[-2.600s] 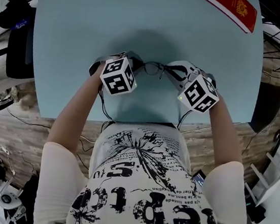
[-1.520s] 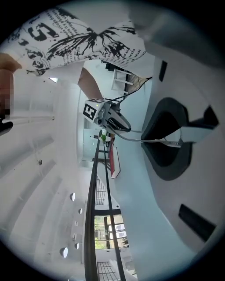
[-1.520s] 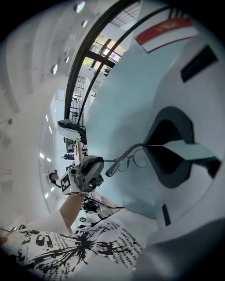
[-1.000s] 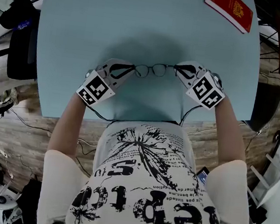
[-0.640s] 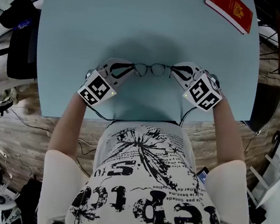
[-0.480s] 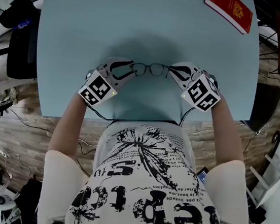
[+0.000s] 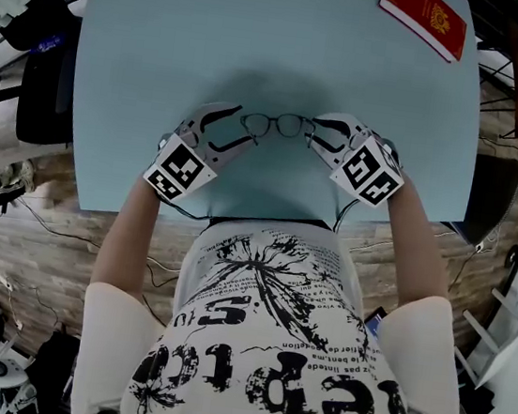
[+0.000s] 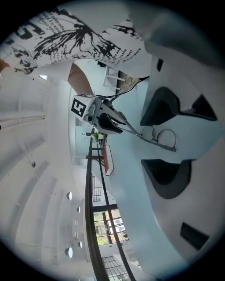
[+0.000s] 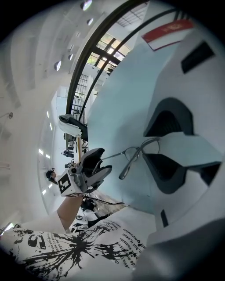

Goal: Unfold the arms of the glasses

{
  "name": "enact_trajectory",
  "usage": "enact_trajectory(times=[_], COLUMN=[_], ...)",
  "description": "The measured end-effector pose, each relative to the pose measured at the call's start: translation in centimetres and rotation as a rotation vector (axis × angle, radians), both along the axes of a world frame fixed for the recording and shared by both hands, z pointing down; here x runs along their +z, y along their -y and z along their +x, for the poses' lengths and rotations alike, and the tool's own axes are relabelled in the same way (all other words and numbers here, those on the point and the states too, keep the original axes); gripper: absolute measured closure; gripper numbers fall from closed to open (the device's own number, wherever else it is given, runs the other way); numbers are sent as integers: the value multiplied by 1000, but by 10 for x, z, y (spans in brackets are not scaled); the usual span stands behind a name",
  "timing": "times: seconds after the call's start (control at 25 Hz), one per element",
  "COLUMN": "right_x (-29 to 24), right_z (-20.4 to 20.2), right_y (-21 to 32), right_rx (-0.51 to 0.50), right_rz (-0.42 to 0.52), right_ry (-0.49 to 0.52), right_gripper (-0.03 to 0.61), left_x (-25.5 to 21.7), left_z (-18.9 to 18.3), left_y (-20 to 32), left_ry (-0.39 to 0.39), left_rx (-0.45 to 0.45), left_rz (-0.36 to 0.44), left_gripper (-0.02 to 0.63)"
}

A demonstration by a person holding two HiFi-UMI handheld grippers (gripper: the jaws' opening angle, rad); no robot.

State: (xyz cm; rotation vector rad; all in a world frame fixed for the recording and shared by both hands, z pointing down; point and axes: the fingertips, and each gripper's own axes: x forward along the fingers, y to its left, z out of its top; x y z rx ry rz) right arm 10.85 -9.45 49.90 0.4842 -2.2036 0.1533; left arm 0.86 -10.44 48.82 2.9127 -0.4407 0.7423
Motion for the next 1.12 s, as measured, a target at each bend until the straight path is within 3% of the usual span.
enact_trajectory(times=[0.2,0.52,0.6,0.72,0.8,1.12], right_x=[-16,-64,-78,-98,-109,-162], right_z=[-2,-17,-18,-11,-7,9], right_y=[-9,-34,-37,-35,-34,-29], right_rx=[34,118,164,252,310,490], right_rz=[23,68,100,176,230,444], right_ry=[46,223,262,295,308,335], right_gripper=[402,407,454,535,559,567], left_x=[-18,-79,-93,-116,-127,-161], left_z=[-7,-10,-10,-11,-13,-31], left_y=[-18,-39,-43,-43,-41,-28], left_ry=[-28,-173,-193,-238,-256,-230], left_rx=[-19,-104,-126,-198,-256,-516], left_rz=[25,104,122,152,175,268], left_gripper=[362,367,407,531,578,597])
